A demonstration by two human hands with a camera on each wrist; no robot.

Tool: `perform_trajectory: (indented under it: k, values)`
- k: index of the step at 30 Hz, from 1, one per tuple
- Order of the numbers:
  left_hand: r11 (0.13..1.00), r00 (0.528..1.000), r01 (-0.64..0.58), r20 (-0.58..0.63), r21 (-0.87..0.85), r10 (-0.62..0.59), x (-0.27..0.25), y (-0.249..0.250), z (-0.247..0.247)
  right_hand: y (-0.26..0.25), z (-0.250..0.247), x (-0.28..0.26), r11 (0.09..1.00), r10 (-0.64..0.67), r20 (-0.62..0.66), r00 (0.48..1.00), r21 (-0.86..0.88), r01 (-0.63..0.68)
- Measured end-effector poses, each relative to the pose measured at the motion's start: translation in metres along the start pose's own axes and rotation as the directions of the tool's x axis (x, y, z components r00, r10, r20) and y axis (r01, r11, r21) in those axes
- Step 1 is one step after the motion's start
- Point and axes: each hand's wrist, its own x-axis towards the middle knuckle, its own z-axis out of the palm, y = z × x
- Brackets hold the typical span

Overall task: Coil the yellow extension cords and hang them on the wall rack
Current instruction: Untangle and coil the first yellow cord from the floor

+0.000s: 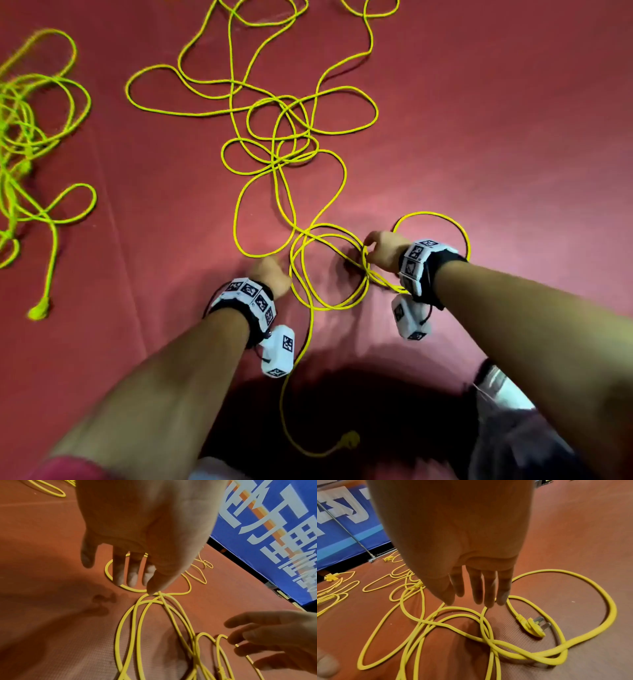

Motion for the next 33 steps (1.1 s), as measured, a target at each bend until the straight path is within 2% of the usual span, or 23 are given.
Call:
perform_trajectory:
  k: [2,6,8,13,17,20,22,26,29,31,33]
  values:
    - [1.000,1.000,0.011,-0.005,-0.022,-0.011,0.012,-0.008,0.017,0.000,0.009,0.011,1.000,0.004,0.001,1.000,0.000,-0.004]
    - [0.998,1.000,0.017,0.018,0.060,-0.018,0.029,-0.018,0.053,-0.003,0.025,0.024,0.999,-0.018,-0.042,0.999,-0.027,0.017]
    - [0.997,0.998,0.003,0.065,0.080,-0.009,0.030,-0.020,0.073,-0.003,0.036,0.026,0.997,-0.054,-0.045,0.998,-0.058,0.051]
    - [0.993,0.977,0.049,0.199,0.106,-0.069,0.017,-0.027,0.119,0.012,0.054,0.022,0.993,-0.090,0.009,0.996,-0.075,0.091]
    - [0.985,0.982,0.056,0.171,0.161,-0.084,0.004,-0.023,0.137,0.026,0.056,0.018,0.996,-0.089,0.006,0.996,-0.027,0.090]
    - [0.981,0.987,0.012,0.158,0.191,-0.043,-0.005,-0.018,0.144,0.029,0.057,0.016,0.995,-0.096,0.013,0.995,0.012,0.096]
    - [0.994,0.990,0.026,0.135,0.107,-0.040,-0.011,-0.013,0.141,0.025,0.056,0.016,0.991,-0.128,0.012,0.992,0.039,0.127]
    - [0.974,0.992,0.044,0.129,-0.224,-0.015,-0.020,-0.003,0.125,0.016,0.050,0.009,0.977,-0.170,-0.016,0.985,0.130,0.171]
    - [0.897,0.995,-0.018,0.076,-0.441,0.057,-0.029,0.006,0.092,0.010,0.044,-0.003,0.953,-0.182,0.004,0.983,0.247,0.175]
    - [0.855,0.995,-0.083,0.009,-0.513,0.102,-0.035,0.013,0.065,0.004,0.038,-0.015,0.894,-0.200,0.047,0.979,0.419,0.162]
    - [0.794,0.991,-0.135,-0.081,-0.593,0.108,-0.044,0.019,0.037,-0.006,0.028,-0.031,0.837,-0.251,0.056,0.966,0.514,0.188]
